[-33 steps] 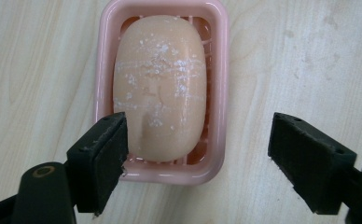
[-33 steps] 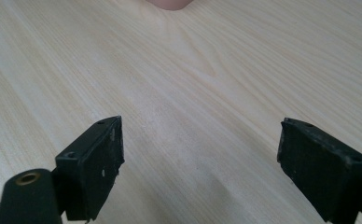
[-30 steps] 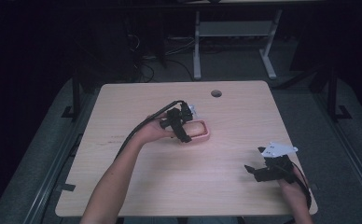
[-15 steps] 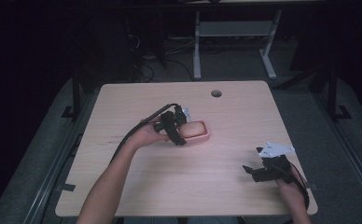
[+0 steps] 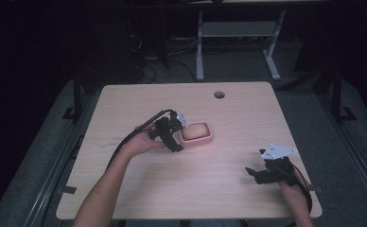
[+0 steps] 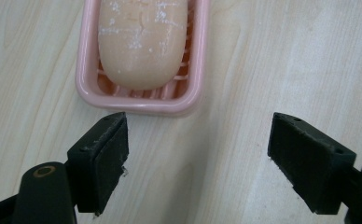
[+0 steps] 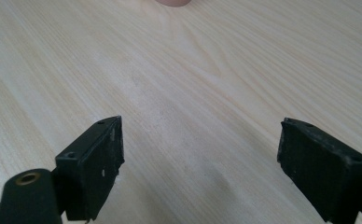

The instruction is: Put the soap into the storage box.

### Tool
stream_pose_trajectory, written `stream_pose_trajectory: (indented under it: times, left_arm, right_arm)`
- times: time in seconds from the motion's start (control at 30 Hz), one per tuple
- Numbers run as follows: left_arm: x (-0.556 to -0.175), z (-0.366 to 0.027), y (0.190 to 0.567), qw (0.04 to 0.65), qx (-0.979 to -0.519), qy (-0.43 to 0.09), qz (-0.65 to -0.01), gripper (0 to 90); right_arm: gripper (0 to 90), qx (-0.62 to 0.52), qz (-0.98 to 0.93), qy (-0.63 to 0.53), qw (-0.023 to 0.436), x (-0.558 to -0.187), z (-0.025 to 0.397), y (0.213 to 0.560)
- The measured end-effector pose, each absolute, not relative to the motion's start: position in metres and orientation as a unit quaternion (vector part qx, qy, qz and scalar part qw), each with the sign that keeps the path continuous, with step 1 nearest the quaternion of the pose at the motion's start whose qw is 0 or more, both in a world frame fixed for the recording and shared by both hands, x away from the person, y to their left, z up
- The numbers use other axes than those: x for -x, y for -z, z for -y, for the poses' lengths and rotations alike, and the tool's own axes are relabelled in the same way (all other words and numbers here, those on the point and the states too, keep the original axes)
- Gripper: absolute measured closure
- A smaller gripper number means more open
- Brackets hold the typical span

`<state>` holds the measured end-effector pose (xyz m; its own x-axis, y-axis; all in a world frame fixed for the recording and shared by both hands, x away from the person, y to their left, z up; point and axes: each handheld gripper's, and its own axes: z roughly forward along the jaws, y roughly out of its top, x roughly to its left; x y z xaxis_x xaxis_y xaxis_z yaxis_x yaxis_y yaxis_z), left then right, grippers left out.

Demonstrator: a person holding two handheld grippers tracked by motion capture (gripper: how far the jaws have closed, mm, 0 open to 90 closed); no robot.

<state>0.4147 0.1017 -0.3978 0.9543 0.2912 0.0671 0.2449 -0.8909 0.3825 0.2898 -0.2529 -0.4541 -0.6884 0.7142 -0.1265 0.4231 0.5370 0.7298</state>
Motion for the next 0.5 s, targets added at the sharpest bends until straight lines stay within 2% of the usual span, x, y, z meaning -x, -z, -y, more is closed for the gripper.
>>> stream_pose_trajectory:
  times: [0.5]
  left_arm:
    - [-0.399, -0.126, 0.407, 0.194, -0.967, -0.054, -0.156, 21.1]
  right_arm:
    - [13.9, -0.346, -0.846, -0.344, 0.214, -0.291, 0.253, 0.455]
